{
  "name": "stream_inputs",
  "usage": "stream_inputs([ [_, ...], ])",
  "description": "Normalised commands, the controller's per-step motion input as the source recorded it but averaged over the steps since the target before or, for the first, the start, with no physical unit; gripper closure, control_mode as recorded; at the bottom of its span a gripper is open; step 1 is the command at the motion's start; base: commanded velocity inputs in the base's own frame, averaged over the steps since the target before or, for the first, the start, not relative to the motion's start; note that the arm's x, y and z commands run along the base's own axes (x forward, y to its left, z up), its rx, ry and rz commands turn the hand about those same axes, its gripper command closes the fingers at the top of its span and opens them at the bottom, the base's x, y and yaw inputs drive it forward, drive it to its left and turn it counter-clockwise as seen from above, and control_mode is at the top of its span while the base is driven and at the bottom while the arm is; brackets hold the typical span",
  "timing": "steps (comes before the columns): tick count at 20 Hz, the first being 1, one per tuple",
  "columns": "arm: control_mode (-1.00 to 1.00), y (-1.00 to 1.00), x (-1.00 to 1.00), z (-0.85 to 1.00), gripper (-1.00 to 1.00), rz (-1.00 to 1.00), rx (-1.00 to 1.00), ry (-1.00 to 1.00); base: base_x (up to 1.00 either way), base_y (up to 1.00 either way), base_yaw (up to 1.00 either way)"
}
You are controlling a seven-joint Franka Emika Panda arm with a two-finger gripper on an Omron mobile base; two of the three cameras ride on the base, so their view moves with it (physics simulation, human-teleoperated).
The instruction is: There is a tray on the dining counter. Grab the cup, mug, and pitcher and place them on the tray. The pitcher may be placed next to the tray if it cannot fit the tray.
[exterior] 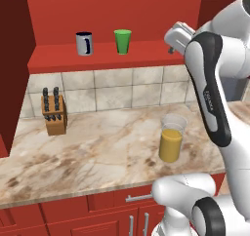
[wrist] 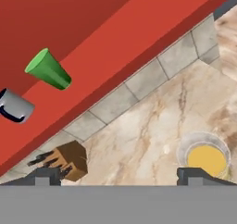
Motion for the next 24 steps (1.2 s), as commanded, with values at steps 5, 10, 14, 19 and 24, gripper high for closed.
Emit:
stream_inputs([
  [5, -1.0, 0.1, 0.0, 0.26, -1.0, -0.11, 0.23, -0.02, 0.0, 0.0, 0.0],
  [10, -1.0, 0.25, 0.0, 0.22, -1.0, -0.15, 0.21, -0.04, 0.0, 0.0, 0.0],
  [14, -1.0, 0.21, 0.0, 0.1, -1.0, -0.13, 0.17, -0.1, 0.0, 0.0, 0.0],
  [19, -1.0, 0.07, 0.0, -0.01, -1.0, -0.09, 0.17, -0.15, 0.0, 0.0, 0.0],
  [24, -1.0, 0.12, 0.0, -0.1, -1.0, -0.03, 0.23, -0.11, 0.0, 0.0, 0.0],
])
